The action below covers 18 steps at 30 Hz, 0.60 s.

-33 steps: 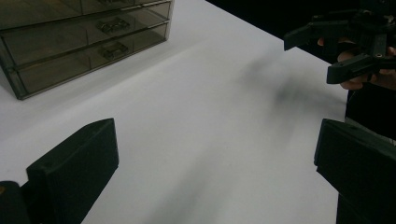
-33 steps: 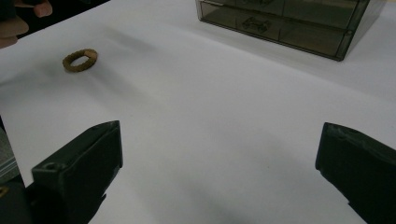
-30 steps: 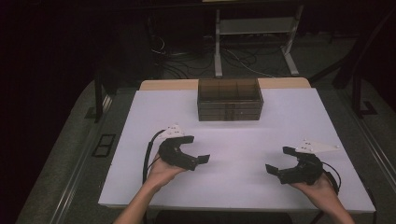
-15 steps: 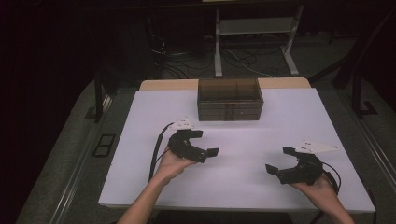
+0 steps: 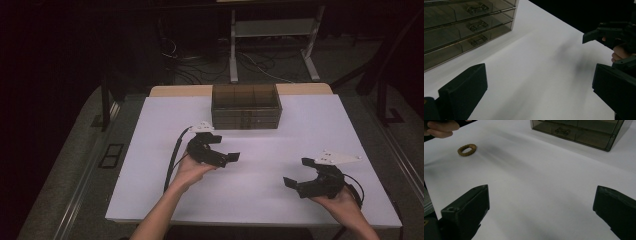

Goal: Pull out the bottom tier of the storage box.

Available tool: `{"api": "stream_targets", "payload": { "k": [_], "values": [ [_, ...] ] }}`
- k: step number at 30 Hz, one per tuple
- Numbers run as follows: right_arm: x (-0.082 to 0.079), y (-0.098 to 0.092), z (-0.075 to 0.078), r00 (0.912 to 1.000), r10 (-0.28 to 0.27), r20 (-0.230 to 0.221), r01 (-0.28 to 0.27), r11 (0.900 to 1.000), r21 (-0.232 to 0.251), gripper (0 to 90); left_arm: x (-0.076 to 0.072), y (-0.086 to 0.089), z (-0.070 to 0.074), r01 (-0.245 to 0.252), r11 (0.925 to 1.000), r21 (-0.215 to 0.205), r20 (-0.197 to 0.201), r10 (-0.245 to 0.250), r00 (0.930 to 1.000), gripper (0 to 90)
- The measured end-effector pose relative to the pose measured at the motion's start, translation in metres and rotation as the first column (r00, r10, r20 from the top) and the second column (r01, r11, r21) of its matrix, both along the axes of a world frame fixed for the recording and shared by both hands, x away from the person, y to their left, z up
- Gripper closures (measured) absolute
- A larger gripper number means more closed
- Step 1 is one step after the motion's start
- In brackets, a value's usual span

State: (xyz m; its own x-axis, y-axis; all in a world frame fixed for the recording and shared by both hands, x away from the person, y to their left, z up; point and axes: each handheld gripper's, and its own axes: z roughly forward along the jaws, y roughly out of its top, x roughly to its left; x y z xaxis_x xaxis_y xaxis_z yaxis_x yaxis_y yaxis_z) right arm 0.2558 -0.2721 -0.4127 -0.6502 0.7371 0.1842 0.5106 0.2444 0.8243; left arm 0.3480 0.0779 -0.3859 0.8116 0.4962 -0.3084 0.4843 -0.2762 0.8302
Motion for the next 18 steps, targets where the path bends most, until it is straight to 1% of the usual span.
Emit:
{"api": "stream_targets", "payload": {
  "k": [4,6,8,10,11,12,14,15,16,17,18],
  "values": [
    [0.000,0.001,0.000,1.0000,0.002,-0.001,-0.002,1.000,-0.002,0.1,0.005,-0.004,-0.001,-0.012,0.9999,-0.011,-0.006,0.012,0.9999,0.0],
    [0.000,0.001,0.000,1.0000,0.002,-0.002,-0.002,1.000,-0.003,0.1,0.007,-0.004,-0.002,-0.009,0.9999,-0.009,-0.007,0.009,0.9999,0.0],
    [0.000,0.001,0.000,1.0000,0.006,0.001,-0.006,1.000,-0.008,0.1,0.009,-0.006,-0.002,-0.019,0.9996,-0.019,-0.016,0.018,0.9997,0.0],
    [0.000,0.001,-0.001,1.0000,0.007,0.000,-0.007,1.000,-0.008,0.1,0.012,-0.007,-0.003,-0.018,0.9996,-0.020,-0.018,0.017,0.9997,0.0],
    [0.000,0.001,-0.001,1.0000,0.009,-0.001,-0.009,1.000,-0.010,0.1,0.014,-0.008,-0.004,-0.031,0.9990,-0.031,-0.029,0.030,0.9991,0.0],
    [0.000,0.001,-0.001,1.0000,0.009,-0.001,-0.009,1.000,-0.010,0.1,0.014,-0.008,-0.004,-0.031,0.9990,-0.031,-0.029,0.030,0.9991,0.0],
    [0.000,0.001,-0.001,1.0000,0.009,-0.001,-0.009,1.000,-0.012,0.1,0.017,-0.009,-0.005,-0.034,0.9984,-0.046,-0.037,0.032,0.9988,0.0],
    [0.000,0.001,-0.001,0.9999,0.010,-0.002,-0.010,1.000,-0.016,0.1,0.019,-0.009,-0.007,-0.048,0.9967,-0.065,-0.053,0.045,0.9976,0.0],
    [0.000,0.001,-0.001,0.9999,0.010,-0.002,-0.010,1.000,-0.016,0.1,0.019,-0.009,-0.007,-0.048,0.9967,-0.065,-0.053,0.045,0.9976,0.0],
    [0.000,0.002,-0.001,1.0000,0.009,-0.003,-0.009,1.000,-0.018,0.1,0.022,-0.009,-0.008,-0.063,0.9944,-0.085,-0.067,0.057,0.9961,0.0],
    [0.000,0.002,-0.001,1.0000,0.009,-0.003,-0.009,1.000,-0.018,0.1,0.022,-0.009,-0.008,-0.063,0.9944,-0.085,-0.067,0.057,0.9961,0.0]
  ]
}}
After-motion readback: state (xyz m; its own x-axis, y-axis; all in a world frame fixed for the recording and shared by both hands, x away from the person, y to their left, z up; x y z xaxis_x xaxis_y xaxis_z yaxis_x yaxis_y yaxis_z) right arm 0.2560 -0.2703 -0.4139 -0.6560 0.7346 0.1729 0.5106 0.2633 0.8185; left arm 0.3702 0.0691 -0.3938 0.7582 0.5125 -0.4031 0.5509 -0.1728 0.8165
